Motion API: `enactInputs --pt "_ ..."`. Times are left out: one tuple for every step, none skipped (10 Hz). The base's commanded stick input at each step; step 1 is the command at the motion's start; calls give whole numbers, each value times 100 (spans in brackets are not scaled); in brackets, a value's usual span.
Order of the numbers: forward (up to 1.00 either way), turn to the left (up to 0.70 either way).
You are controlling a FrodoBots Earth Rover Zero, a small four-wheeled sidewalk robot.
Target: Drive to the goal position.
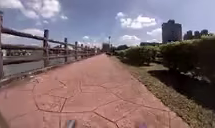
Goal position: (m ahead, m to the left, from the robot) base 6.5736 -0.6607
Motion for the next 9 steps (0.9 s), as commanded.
enactInputs --pt "70 0" --pt "70 0" --pt "70 0" --pt "70 0" --pt "70 0" --pt "70 0" --pt "70 0" --pt "70 0" --pt "70 0"
